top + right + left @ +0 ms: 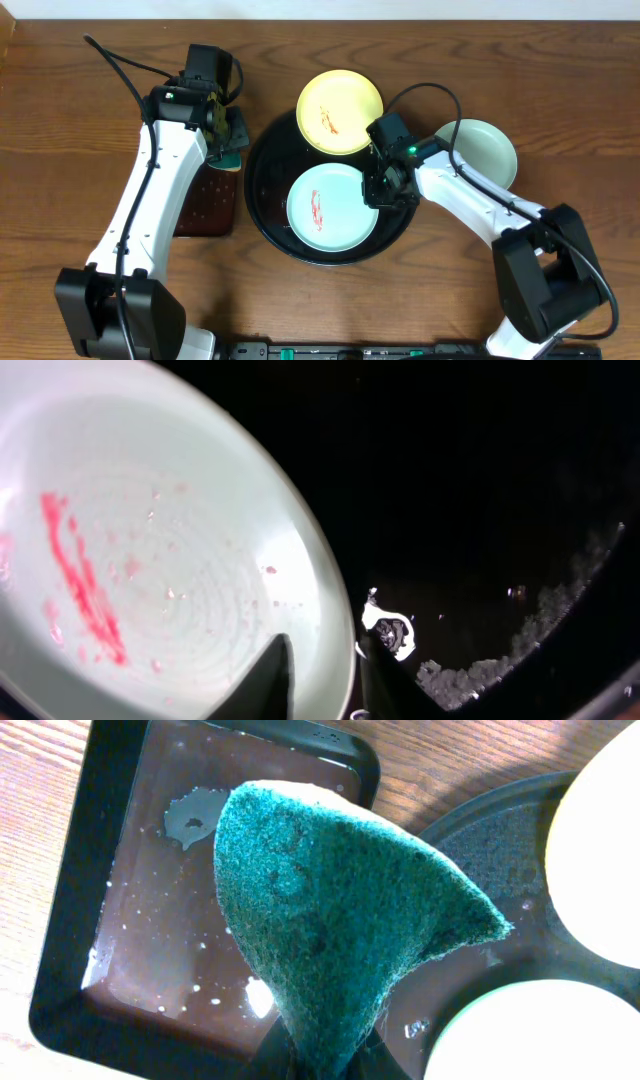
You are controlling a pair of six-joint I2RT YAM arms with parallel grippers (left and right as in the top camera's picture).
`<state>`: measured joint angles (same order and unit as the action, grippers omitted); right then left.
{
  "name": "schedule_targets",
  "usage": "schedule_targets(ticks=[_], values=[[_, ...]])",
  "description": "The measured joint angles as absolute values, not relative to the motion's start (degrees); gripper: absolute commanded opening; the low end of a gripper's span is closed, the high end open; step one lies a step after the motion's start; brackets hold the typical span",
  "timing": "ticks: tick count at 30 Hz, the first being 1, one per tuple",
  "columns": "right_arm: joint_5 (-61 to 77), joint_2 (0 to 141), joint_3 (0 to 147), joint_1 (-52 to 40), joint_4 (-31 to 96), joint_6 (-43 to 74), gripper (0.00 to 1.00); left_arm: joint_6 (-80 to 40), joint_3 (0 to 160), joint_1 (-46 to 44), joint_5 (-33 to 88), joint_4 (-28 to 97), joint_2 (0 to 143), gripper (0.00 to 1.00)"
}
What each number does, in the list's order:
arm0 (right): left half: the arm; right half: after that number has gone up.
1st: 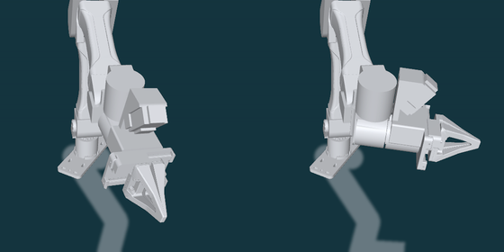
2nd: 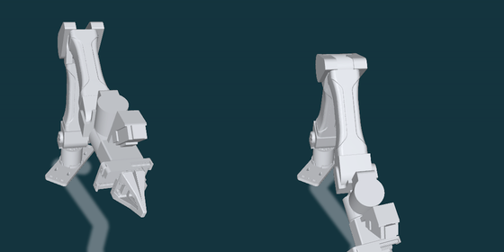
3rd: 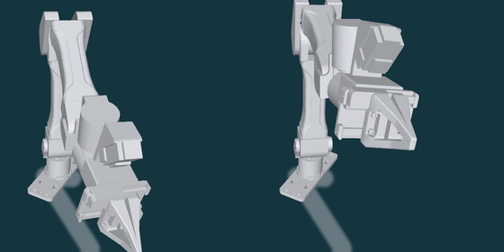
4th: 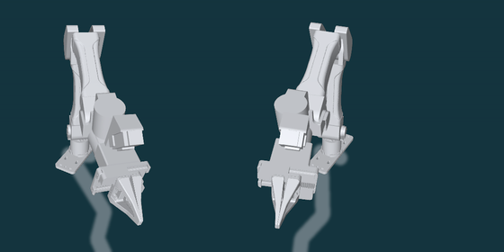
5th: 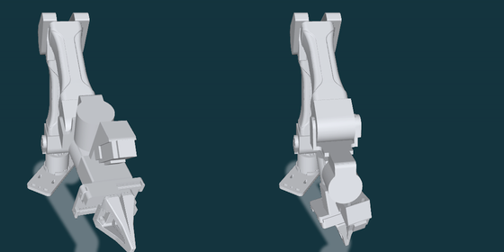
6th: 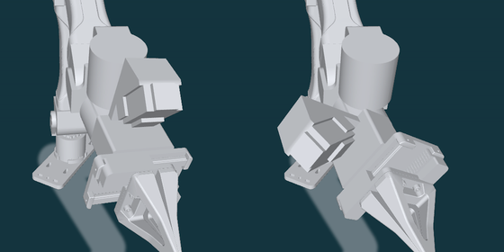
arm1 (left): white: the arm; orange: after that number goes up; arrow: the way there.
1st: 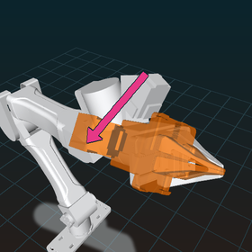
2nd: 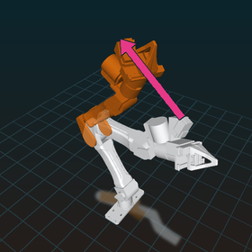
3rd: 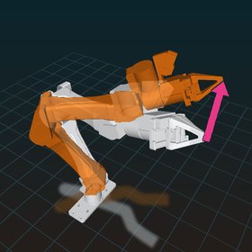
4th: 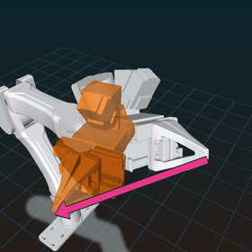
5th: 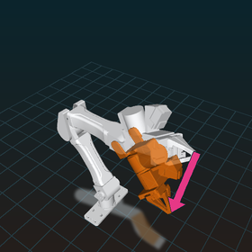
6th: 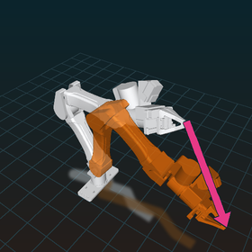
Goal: Clean dirty plates on tray and stack at the side
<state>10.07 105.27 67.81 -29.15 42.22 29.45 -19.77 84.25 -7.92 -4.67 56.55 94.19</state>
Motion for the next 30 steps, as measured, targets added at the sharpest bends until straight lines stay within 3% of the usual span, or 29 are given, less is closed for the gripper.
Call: schedule_targets(ticks=[7,16,30], values=[[9.7,105.6,67.8,-28.4,40.8,28.7,0.33,-19.7,84.2,-7.9,-3.7,56.6,94.2,0.07],[12.5,110.3,68.3,-28.1,40.6,27.9,0.01,-19.7,83.6,-9.7,-1.2,56.5,94.2,0.07],[14.8,110.9,68.8,-28.1,40.4,28.7,0.01,-20.0,76.0,-18.7,4.5,52.9,94.2,0.08]])
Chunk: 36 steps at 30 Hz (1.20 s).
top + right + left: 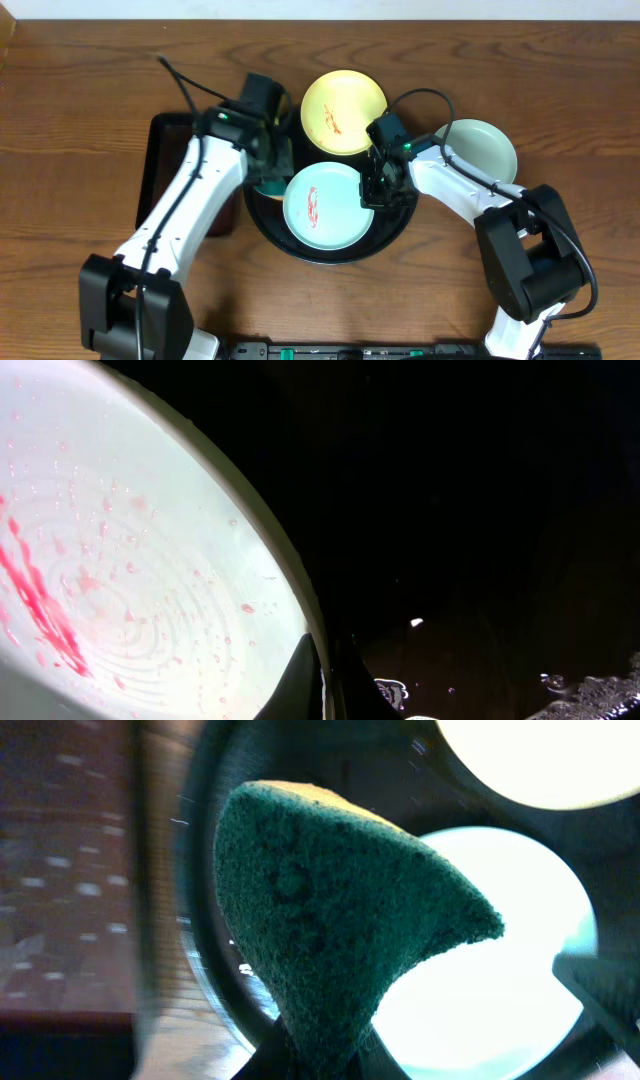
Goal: Clean dirty plates on tray and stack at the side
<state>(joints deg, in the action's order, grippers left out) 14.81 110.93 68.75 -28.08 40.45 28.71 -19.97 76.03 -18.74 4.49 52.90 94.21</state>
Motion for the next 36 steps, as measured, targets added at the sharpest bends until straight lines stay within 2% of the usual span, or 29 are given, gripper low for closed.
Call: schedule_targets(ticks=[11,19,25,31,36], values=[[14.8,111.0,68.8,-28.1,40.4,28.7,0.01,-27.8,63.6,-26.6,6.3,39.1,94.7,0.07],[14.8,111.0,68.8,-28.1,40.4,28.7,0.01,-29.7,62.6,-27.3,9.1,37.3,102.9,0.07],[14.9,111.0,68.8,-28.1,40.2,28.8,0.01,-22.8,63.0,-26.4,14.1,37.0,105.3,0.07],[14.9,111.0,68.8,-28.1,40.2,29.1,0.01,-13.0,63.1,-26.4,25.0,35.5,106.1,0.07],[14.9,111.0,68.8,-28.1,40.2,29.1,0.01,-13.7,63.1,-27.0,26.7,31.0,106.6,0.08]])
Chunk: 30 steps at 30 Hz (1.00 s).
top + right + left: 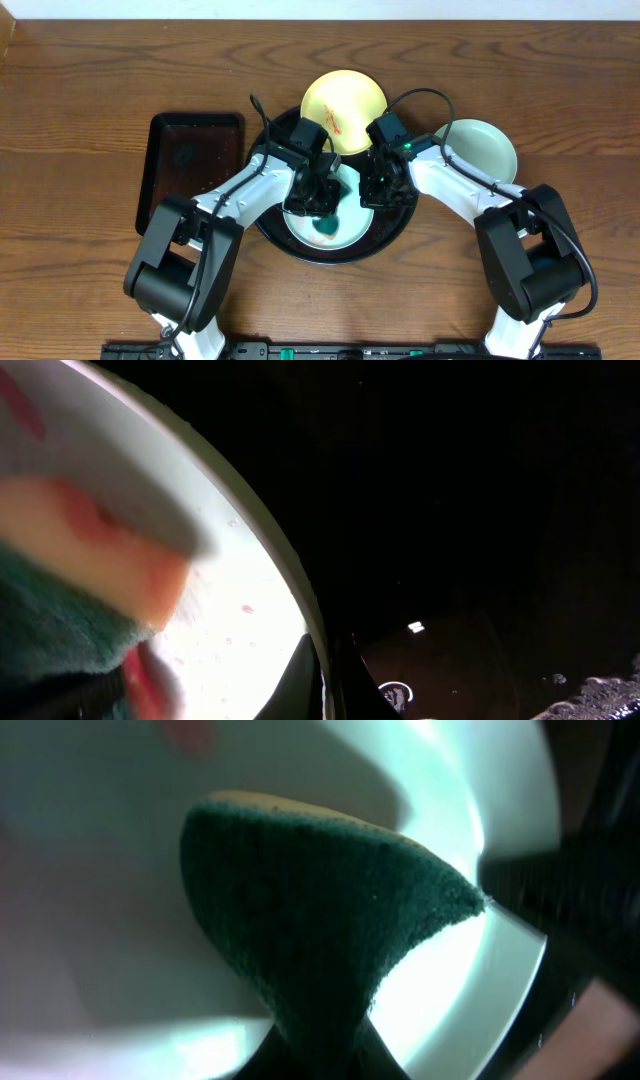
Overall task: Clean dirty plates on tray and stack at the side
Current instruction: 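Scrub the second pale green plate with the sponge in the left gripper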
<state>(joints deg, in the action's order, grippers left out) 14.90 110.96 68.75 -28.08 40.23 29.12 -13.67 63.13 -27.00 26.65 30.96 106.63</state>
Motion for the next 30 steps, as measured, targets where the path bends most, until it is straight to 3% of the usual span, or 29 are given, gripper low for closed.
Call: schedule_targets(ticks=[13,24,30], values=[[15.9,111.3,68.9,-28.1,39.1,29.6,0.01,-27.0,63.9,-26.2,12.1,28.1,106.6,0.07],[16.7,111.5,68.9,-28.9,37.3,29.7,0.01,-21.8,65.8,-24.1,5.2,40.8,106.6,0.07],[17.8,111.7,68.9,-29.2,36.8,29.3,0.01,-14.1,65.8,-23.7,12.2,43.2,106.6,0.07]])
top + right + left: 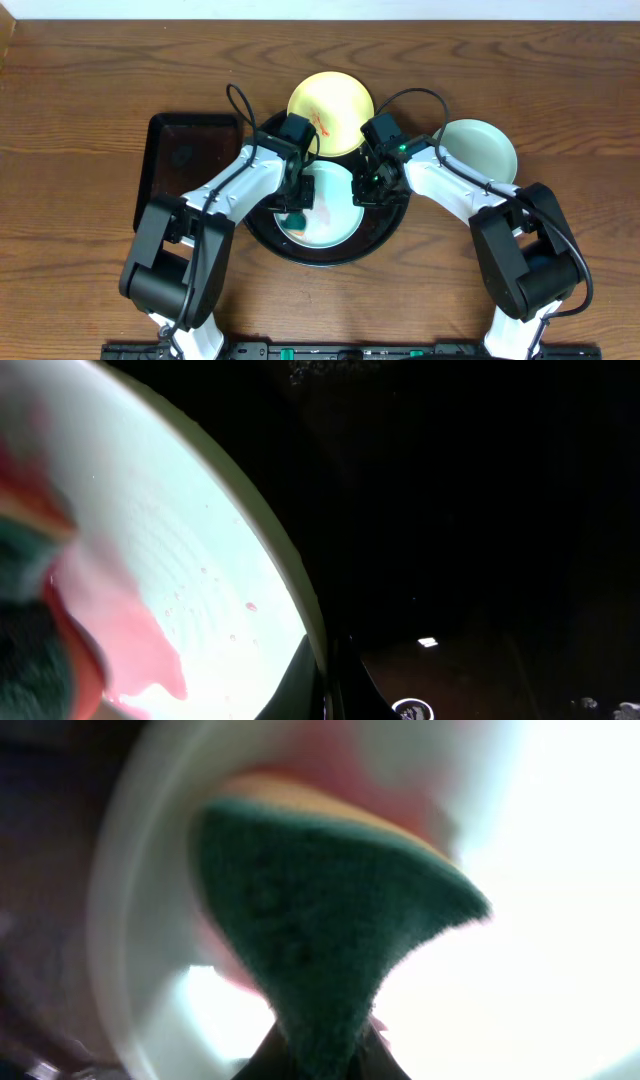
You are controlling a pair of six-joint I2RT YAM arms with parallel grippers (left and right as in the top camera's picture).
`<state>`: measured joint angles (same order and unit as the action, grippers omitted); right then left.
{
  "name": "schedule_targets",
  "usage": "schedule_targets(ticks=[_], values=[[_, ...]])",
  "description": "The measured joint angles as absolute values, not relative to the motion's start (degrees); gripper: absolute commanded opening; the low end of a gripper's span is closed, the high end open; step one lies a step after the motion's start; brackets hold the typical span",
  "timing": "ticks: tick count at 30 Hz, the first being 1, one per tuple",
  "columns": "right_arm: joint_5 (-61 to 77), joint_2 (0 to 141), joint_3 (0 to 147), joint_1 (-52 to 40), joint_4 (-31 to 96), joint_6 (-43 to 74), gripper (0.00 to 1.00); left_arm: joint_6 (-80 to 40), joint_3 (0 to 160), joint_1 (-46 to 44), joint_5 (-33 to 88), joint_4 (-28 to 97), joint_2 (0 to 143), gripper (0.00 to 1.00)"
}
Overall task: Clean dirty plates on tray and stack at the side
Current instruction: 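Scrub the second pale green plate with the sponge in the left gripper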
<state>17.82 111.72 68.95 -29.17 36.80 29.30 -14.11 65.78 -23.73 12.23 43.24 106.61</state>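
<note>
A light blue plate [338, 205] lies in the round black tray [268, 232]. My left gripper [298, 200] is shut on a green sponge [320, 920] with a yellow back and presses it on the plate's left part. The sponge [296, 217] shows beside the wrist in the overhead view. My right gripper [325, 680] is shut on the blue plate's right rim [290, 570]. A wet red smear [120, 640] spreads over the plate next to the sponge. A yellow plate [330, 105] with a red streak rests on the tray's far rim.
A pale green plate [480, 150] sits on the wooden table to the right of the tray. A rectangular black tray [185, 170] holding water lies to the left. Both arms cross over the round tray.
The sponge has gone from the blue plate's lower middle to its left part, and the red stain is now smeared wide. The yellow plate sits slightly further left. The right gripper still clamps the rim.
At first my left gripper held the sponge over the rectangular water tray while the right stood open around the blue plate's rim. Then the right was shut on the rim and the sponge was at the round tray's edge. After that the sponge pressed on the plate, smearing the streak.
</note>
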Motion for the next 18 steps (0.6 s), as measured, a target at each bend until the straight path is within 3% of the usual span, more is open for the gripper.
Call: schedule_targets(ticks=[9,18], values=[[18.1,111.7,68.9,-29.1,36.8,28.6,0.01,-4.4,65.3,-23.8,27.0,39.1,106.7,0.07],[18.2,111.8,68.9,-29.1,36.8,28.6,0.01,-4.2,65.3,-24.0,24.0,29.3,106.7,0.07]])
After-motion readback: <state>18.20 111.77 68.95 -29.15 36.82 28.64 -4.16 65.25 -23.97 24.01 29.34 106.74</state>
